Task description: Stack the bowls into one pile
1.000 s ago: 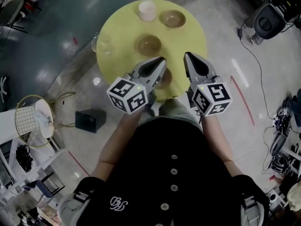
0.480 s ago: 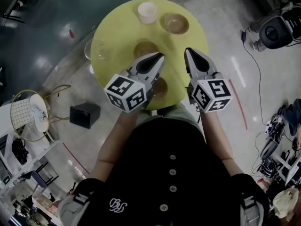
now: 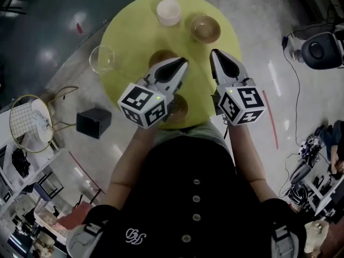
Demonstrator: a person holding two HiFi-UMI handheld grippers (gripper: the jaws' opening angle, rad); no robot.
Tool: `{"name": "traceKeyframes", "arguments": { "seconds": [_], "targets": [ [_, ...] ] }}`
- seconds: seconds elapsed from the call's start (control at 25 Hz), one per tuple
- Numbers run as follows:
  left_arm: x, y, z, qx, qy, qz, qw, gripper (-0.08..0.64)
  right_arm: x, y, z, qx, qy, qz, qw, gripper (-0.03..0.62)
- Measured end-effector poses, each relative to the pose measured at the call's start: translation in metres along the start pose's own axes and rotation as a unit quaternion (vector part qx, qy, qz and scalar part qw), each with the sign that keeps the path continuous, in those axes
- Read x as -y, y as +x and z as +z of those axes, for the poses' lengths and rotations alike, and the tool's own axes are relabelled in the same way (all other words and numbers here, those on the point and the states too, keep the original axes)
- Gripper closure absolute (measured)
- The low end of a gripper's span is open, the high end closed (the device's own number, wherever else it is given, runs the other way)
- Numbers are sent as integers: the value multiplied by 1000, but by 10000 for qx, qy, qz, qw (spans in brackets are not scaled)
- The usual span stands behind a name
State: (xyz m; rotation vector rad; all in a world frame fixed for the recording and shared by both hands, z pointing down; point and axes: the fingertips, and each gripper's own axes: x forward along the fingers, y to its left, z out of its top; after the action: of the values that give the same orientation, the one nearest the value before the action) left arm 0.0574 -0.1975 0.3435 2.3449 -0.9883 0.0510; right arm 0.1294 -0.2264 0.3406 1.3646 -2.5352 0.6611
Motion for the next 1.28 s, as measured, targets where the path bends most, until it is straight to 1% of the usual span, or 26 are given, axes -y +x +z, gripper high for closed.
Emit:
{"name": "traceKeyframes", "arguments": {
  "seconds": [0.08,0.24,0.44,0.52,0.6,0.84,1.12,1.28],
  "targets": [
    [-3,6,0,-17,-29,47,10000,522,9,6,0,-30,40,-15,10000,591],
    [-8,17,1,-53,62,111,9999,520,24,18,-3,-153,110,-9,9998,577],
    [-15,29,-5,-200,28,169,9997,521,43,31,-11,-304,243,-131,9992,510],
    [-18,34,-10,-300,32,198,9994,521,53,37,-13,-332,277,-213,9988,497],
    [-21,40,-14,-352,-46,223,9991,520,64,42,-15,-372,315,-291,9984,482],
    [-23,53,-19,-309,-274,269,9988,522,92,53,-28,-536,499,-456,9963,480],
    [-28,57,-32,-381,-543,225,9975,521,113,65,-47,-757,662,-656,9928,480],
    [-28,59,-37,-434,-570,213,9972,521,122,73,-58,-891,811,-697,9903,480]
  ]
}}
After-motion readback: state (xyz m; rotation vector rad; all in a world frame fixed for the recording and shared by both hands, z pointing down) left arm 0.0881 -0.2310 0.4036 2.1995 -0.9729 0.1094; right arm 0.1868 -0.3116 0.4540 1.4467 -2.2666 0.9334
